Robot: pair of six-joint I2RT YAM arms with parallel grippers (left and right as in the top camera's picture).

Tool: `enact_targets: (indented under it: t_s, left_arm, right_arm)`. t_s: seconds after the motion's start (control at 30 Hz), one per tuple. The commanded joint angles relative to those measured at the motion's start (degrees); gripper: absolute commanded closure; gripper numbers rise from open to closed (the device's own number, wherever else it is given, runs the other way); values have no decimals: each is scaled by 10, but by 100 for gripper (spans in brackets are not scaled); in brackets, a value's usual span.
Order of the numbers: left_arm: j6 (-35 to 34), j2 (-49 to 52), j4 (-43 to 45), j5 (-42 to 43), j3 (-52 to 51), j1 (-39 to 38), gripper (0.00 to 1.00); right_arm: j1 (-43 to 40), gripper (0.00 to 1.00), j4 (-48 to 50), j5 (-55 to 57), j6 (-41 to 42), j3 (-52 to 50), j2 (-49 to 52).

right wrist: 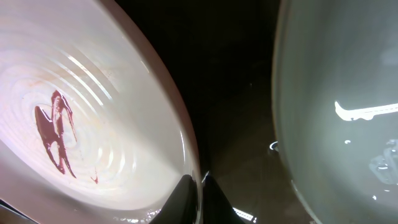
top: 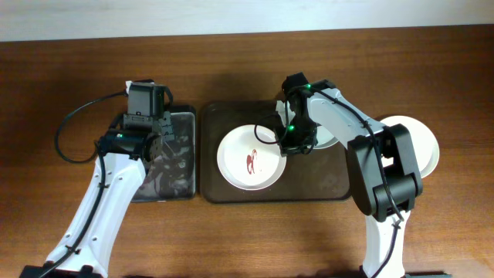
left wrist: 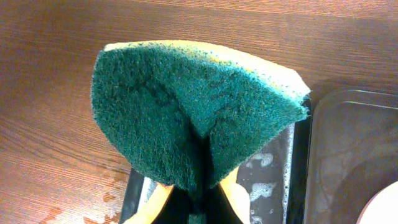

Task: Clean dirty plates on tray and stack at the side

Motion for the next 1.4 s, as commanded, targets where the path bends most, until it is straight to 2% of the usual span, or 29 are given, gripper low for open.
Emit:
enact_targets:
  t_s: [0.0, 0.2, 0.33, 0.47, 0.67, 0.73, 0.8, 0.83, 1.0, 1.07, 1.17, 1.23, 1.37]
  left_arm:
    - [7, -17, 4, -14, 11, -1, 100]
    - [7, -17, -1, -3, 10, -1, 100]
    - [7, 30, -22, 130, -14, -1, 100]
    - [7, 96, -37, 143, -30, -1, 100]
    - [14, 100, -45, 150, -24, -1, 100]
    - [42, 88, -71, 207, 20, -5, 100]
    - [41, 81, -44, 350, 48, -34, 100]
    - [31, 86, -26, 398, 47, -53, 100]
    - [-130, 146, 2, 404, 46, -127, 100]
    - [-146, 198, 49, 450, 46, -162, 100]
    - [-191, 244, 83, 469, 46, -182, 100]
    - [-217, 271, 95, 468, 46, -188, 100]
    - [-217, 307, 87, 433, 44, -189, 100]
  right_arm:
    - [3, 91, -2, 5, -2, -4, 5]
    - [3, 91, 0, 5, -2, -4, 5]
    - [3, 91, 0, 5, -2, -4, 5]
    - [3, 91, 0, 5, -2, -4, 5]
    - [3, 91, 0, 5, -2, -4, 5]
    - [3, 91, 0, 5, -2, -4, 5]
    - [3, 91, 2, 5, -2, -4, 5]
    - [3, 91, 4, 5, -2, -4, 5]
    - [3, 91, 5, 5, -2, -4, 5]
    - [3, 91, 5, 5, -2, -4, 5]
    - [3, 91, 5, 5, -2, -4, 5]
    - [3, 91, 5, 5, -2, -4, 5]
    - [3, 91, 3, 5, -2, -4, 5]
